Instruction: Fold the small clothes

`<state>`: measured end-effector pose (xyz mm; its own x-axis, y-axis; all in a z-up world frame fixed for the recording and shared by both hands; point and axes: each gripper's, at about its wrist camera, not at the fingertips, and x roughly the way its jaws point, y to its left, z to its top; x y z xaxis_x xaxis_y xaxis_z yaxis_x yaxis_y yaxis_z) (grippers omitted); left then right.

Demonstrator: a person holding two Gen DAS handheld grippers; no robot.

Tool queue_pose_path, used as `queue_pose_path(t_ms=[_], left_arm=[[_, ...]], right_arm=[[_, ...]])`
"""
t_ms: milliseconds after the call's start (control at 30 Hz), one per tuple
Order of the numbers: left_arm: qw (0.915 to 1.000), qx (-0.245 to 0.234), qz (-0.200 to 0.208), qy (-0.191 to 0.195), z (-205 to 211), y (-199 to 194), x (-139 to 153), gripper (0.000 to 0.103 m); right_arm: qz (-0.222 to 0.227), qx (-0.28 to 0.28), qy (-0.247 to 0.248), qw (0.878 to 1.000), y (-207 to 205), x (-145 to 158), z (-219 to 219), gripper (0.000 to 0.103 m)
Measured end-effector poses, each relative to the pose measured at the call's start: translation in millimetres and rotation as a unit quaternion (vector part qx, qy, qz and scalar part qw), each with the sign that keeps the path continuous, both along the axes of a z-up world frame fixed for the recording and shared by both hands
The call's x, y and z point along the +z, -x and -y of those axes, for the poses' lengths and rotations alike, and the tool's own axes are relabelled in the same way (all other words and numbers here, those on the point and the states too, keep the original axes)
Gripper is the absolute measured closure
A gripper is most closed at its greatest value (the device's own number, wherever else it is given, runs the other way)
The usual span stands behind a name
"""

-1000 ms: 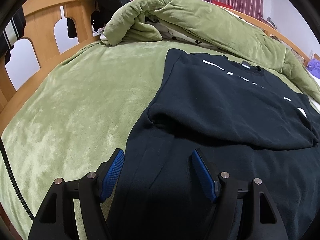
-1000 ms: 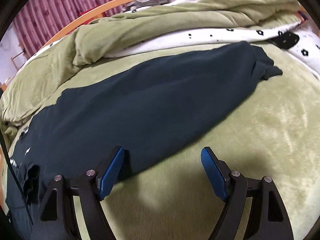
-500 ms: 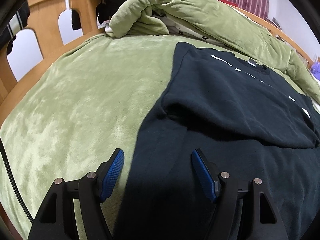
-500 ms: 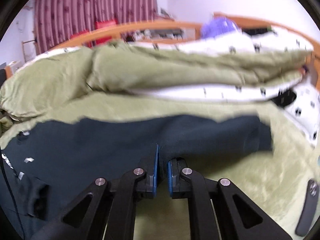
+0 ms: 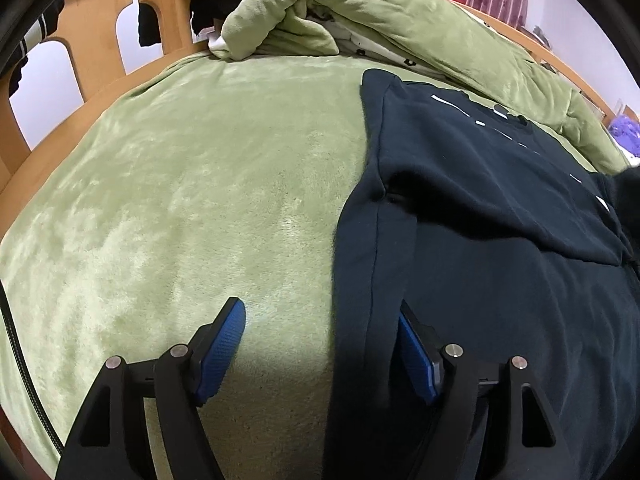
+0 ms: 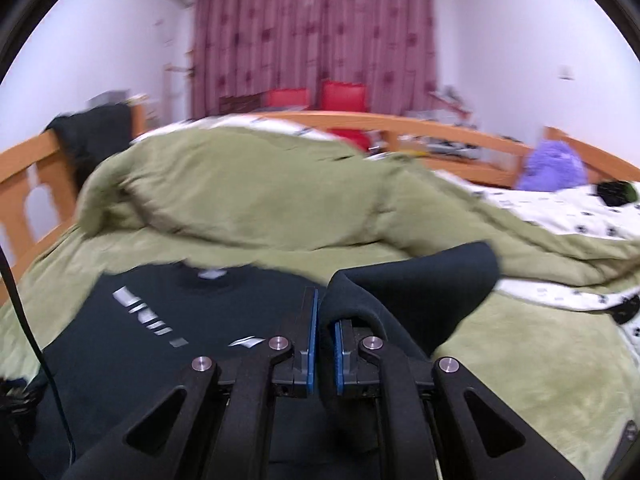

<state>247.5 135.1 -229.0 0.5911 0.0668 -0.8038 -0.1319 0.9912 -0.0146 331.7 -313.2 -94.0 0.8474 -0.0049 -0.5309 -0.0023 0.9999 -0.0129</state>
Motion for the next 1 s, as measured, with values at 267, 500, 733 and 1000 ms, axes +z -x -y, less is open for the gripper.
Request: queue_pose_path(t_ms=[267, 500, 733, 1000], left_arm=[[0.9996, 0.000, 0.021, -0.020, 2.2, 4.8, -6.1, 0.021], [0.9997, 0.008, 0.024, -0.005, -3.3, 6.9, -10.5, 0.014], [0.9996, 0.011, 0.025, -0.006, -2.2, 8.1, -11.8, 0.013], [0.9996, 0.014, 0.024, -0.008, -3.4, 8.2, -12.2, 0.011]], right_arm=[[-0.103, 0.039, -0.003, 0.994, -7.4, -99.4, -69.7, 0.094], [-0.148, 0.046, -0.020, 0.988, 12.0, -130.2, -66.3, 0.075], [-0.084, -0.026, -0.035, 0.996, 58.0, -88.8, 12.5, 0.038], [-0.131, -0.122, -0.090, 0.980, 46.4, -106.5, 95.7, 0.038]])
